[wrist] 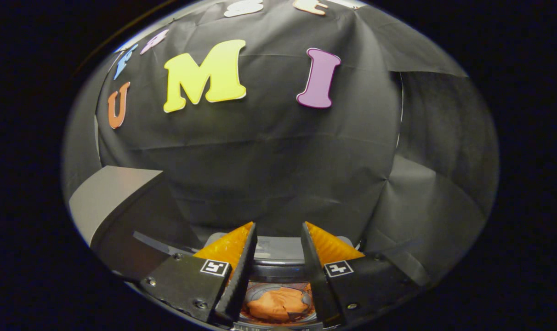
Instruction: Put the clothes into the washing machine and then close the washing machine lid.
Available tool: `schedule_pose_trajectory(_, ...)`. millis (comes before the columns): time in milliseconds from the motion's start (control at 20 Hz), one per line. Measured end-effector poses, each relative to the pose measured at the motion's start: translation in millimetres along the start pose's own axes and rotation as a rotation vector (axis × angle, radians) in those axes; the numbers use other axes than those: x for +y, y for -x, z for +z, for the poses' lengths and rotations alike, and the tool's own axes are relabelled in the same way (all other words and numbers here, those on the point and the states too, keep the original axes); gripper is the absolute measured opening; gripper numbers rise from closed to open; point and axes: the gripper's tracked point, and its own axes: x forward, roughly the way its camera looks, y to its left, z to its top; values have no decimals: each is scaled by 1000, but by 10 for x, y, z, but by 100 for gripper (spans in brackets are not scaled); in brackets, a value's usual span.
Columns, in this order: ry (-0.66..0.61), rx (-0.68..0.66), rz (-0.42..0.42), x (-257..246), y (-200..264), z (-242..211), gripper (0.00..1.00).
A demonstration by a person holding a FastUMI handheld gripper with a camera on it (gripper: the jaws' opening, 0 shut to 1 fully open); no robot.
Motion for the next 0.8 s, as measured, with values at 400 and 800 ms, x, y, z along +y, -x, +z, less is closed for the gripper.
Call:
schedule_pose_trajectory(400, 5, 29, 4, 1, 99, -101, 62)
schedule_pose_trajectory(800, 64, 102, 21, -54, 218, -278, 66)
